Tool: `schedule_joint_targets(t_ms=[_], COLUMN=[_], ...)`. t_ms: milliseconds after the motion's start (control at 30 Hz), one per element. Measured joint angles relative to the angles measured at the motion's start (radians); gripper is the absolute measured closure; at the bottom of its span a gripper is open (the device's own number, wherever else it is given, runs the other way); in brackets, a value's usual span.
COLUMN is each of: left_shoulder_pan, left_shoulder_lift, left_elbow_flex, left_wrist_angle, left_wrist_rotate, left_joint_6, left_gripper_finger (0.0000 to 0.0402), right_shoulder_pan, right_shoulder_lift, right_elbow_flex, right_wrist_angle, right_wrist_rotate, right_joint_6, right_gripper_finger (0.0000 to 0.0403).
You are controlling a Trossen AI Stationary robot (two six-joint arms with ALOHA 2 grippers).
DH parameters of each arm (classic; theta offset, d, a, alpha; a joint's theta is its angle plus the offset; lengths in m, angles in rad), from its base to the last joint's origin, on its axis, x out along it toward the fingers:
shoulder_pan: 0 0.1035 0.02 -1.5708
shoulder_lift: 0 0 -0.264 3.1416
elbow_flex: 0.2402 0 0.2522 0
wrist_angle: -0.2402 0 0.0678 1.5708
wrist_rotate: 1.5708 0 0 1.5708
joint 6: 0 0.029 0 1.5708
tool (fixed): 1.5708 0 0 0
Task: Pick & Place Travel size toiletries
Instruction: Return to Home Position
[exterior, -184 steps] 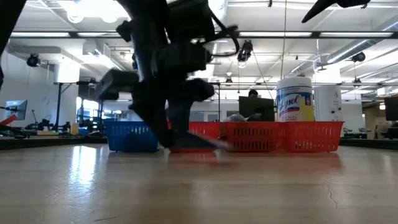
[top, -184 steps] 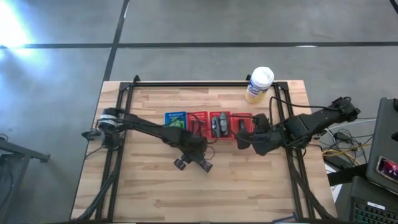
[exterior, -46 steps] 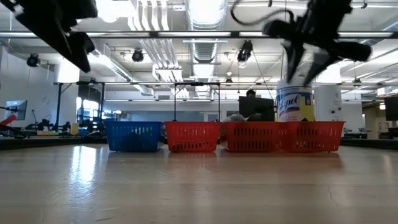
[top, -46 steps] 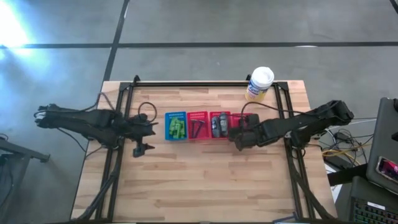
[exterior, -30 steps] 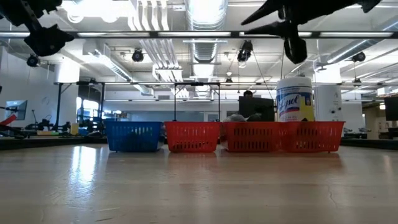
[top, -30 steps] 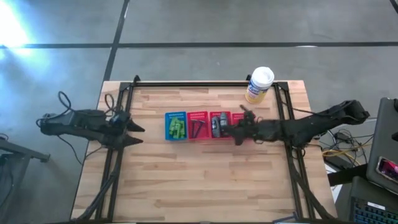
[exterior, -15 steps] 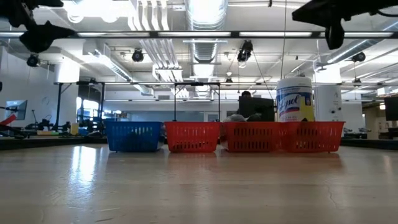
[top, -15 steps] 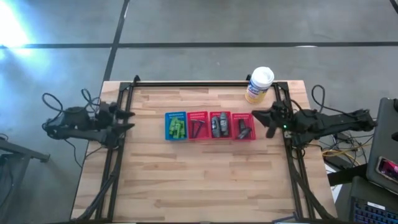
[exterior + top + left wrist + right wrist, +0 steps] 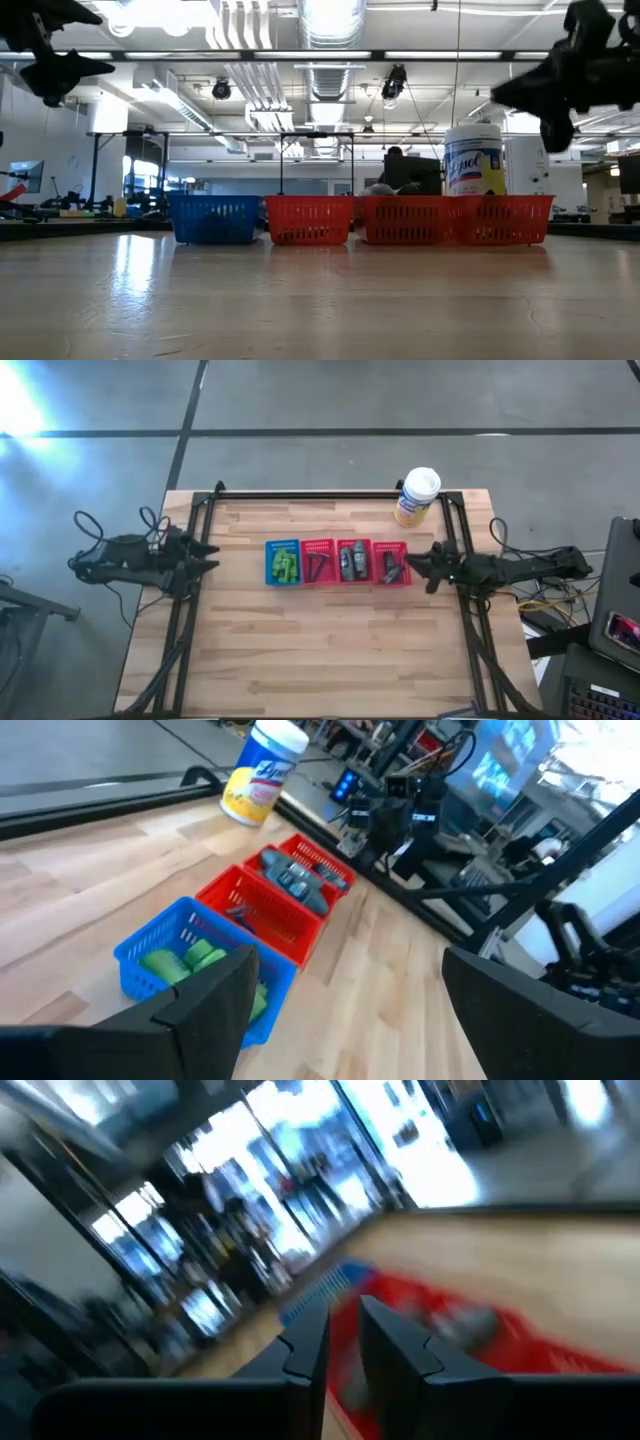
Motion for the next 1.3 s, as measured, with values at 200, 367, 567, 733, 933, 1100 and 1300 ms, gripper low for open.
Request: schedule_joint_targets(t_ms=[200, 367, 567, 733, 933, 1100, 1300], left_shoulder_pan=[0.000, 0.006, 0.062, 0.119, 0.138, 0.180, 0.216], left_shoulder_lift=[-0.006, -0.048, -0.049, -0.051, -0.051, -0.051, -0.051], left_elbow_flex=[-0.021, -0.099, -0.245, -0.380, -0.531, -0.555, -0.556], left_wrist_angle=[-0.001, 0.017, 0.038, 0.150, 0.776, 0.832, 0.800], left_wrist_rotate=[0.002, 0.008, 0.014, -0.044, -0.096, -0.001, 0.247], left_joint_6=[0.000, 0.000, -0.031, -0.054, 0.586, 0.672, 0.466], left_gripper_finger=[0.0078, 0.0080, 0.0080, 0.0078, 0.0076, 0.0076, 0.0076], right_shoulder_pan=[0.001, 0.000, 0.001, 0.000, 0.001, 0.000, 0.000], right_shoulder_lift=[0.012, 0.030, 0.028, 0.029, 0.030, 0.037, 0.045], right_elbow_flex=[0.022, 0.021, 0.020, 0.019, 0.019, 0.019, 0.019], right_wrist_angle=[-0.184, -0.193, -0.193, -0.194, -0.195, -0.204, -0.203], right_wrist_rotate=[0.004, 0.004, 0.004, 0.005, 0.003, 0.005, 0.005], right_joint_6=[0.004, 0.004, 0.004, 0.004, 0.004, 0.004, 0.004], right_gripper_finger=[0.0328, 0.0312, 0.0297, 0.0286, 0.0272, 0.0260, 0.0247])
